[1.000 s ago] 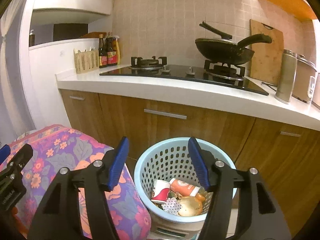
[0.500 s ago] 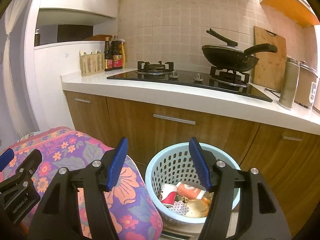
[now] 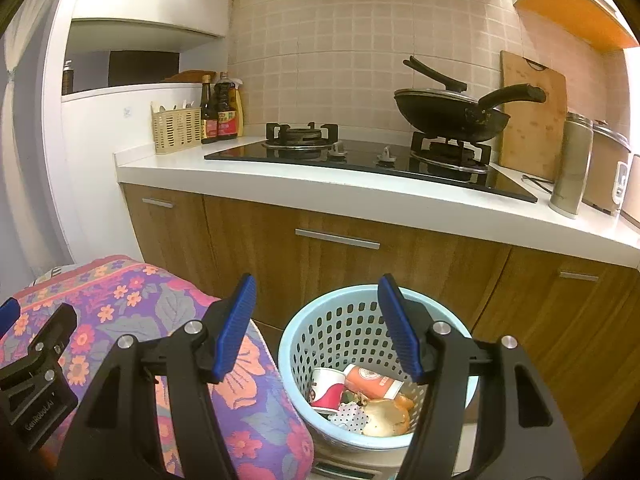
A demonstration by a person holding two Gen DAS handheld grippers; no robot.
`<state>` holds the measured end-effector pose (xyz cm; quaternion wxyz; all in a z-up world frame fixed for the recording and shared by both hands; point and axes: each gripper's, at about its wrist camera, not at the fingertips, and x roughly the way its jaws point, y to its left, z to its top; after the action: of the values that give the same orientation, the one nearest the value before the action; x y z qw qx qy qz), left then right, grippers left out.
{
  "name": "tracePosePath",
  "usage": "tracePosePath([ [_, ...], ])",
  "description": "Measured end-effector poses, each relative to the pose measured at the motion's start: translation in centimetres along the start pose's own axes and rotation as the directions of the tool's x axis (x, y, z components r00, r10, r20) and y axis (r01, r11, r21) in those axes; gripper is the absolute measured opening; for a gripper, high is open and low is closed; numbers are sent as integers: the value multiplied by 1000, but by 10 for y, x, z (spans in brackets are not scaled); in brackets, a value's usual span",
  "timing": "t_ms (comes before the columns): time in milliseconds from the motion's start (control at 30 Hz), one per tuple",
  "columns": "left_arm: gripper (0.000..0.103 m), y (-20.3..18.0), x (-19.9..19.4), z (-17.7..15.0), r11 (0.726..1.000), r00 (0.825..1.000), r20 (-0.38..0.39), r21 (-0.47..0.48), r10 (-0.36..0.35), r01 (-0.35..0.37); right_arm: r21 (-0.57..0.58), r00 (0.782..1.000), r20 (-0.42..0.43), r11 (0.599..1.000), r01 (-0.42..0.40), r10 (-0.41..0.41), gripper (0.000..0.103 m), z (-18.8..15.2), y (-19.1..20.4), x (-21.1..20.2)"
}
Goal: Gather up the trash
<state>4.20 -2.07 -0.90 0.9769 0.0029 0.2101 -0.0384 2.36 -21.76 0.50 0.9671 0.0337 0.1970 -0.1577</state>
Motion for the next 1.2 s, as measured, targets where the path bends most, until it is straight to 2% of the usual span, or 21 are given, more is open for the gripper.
tracePosePath([
  [1200,90,5,2,-1,999,1000,-12,-40,27,-28,-18,999,-30,1000,-26,25,59,-5,2,5],
])
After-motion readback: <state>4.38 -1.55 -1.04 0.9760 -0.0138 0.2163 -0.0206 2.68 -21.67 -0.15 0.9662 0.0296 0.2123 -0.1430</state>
